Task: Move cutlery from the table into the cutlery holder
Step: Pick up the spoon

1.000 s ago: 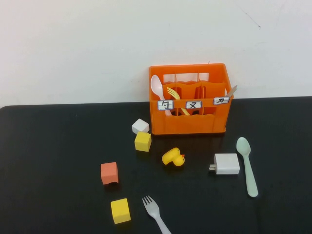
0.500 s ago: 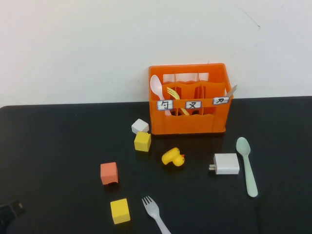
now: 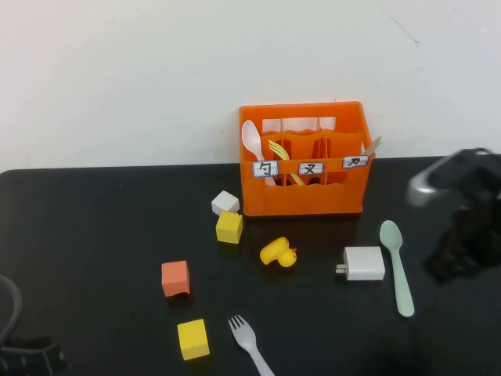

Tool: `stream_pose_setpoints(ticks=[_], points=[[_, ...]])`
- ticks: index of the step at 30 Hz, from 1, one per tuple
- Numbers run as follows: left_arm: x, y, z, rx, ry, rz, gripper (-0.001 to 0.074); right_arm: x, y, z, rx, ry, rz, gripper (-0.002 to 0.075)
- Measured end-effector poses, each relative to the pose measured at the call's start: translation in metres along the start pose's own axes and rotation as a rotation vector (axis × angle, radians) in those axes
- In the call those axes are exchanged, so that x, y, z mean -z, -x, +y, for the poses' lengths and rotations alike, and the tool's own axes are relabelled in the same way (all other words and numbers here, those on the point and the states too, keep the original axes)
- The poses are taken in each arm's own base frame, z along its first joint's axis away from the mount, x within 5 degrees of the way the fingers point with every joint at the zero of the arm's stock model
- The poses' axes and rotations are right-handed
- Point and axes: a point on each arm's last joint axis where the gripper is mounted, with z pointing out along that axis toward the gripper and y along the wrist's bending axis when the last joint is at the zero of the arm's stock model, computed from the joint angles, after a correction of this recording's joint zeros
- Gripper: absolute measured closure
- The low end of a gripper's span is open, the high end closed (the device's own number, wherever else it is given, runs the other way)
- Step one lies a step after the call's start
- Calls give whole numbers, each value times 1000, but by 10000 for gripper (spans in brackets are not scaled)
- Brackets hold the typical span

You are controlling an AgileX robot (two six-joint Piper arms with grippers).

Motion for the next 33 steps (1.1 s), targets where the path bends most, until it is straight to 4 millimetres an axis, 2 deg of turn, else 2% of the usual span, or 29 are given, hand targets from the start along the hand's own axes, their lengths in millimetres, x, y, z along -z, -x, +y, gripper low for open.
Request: stream_pose_setpoints(ticks=[6, 15, 17, 25, 33], points=[[0, -1, -2, -24, -11, 6, 736, -33, 30, -7, -36, -2, 39, 728], [0, -1, -4, 9, -35, 9, 736, -70, 48, -26, -62, -2, 68, 724], [0, -1, -4, 11, -36, 9, 736, -76, 48, -28, -74, 8, 94, 691], [0, -1, -5, 30, -51, 12, 736, -92, 45, -43, -154, -92, 180, 452], [0, 0, -6, 10, -60, -2, 736, -92, 52, -48, -200, -144, 109, 400]])
